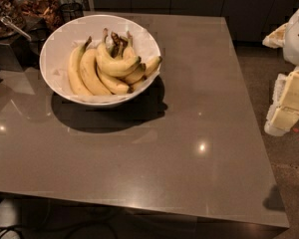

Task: Pick banana from white bowl

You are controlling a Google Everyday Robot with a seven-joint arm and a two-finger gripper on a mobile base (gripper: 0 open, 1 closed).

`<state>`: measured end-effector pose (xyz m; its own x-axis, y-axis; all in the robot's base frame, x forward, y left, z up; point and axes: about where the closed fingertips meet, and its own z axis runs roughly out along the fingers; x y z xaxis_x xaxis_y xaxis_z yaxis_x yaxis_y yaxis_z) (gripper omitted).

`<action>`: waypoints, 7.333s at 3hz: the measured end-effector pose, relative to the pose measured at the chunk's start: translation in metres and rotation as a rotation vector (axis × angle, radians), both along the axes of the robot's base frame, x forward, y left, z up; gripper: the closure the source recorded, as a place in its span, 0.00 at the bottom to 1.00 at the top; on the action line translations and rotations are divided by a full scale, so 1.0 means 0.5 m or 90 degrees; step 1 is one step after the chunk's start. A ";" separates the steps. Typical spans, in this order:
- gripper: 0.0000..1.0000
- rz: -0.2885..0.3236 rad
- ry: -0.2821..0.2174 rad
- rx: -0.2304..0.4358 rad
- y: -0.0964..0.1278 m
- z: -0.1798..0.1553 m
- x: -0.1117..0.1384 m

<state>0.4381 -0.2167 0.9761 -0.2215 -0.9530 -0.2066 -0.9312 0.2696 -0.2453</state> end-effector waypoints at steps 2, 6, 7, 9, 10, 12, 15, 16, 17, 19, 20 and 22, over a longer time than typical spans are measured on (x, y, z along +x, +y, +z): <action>0.00 -0.014 0.011 -0.021 0.040 0.056 0.035; 0.00 0.059 -0.019 -0.010 0.230 0.124 0.080; 0.00 0.060 -0.039 -0.001 0.239 0.134 0.089; 0.00 0.085 -0.062 -0.008 0.378 0.140 0.088; 0.00 0.123 -0.048 -0.021 0.443 0.128 0.087; 0.00 0.088 -0.082 0.014 0.478 0.164 0.118; 0.00 0.037 -0.049 0.057 0.544 0.140 0.225; 0.11 0.006 -0.039 0.050 0.557 0.115 0.244; 0.29 -0.020 -0.025 0.040 0.569 0.090 0.261; 0.30 -0.050 0.008 0.024 0.582 0.036 0.271; 0.22 -0.056 0.022 0.013 0.591 0.013 0.276; 0.32 -0.067 0.053 -0.006 0.605 -0.033 0.304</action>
Offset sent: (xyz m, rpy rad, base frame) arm 0.0121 0.0168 0.0269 -0.0451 0.0773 -0.0427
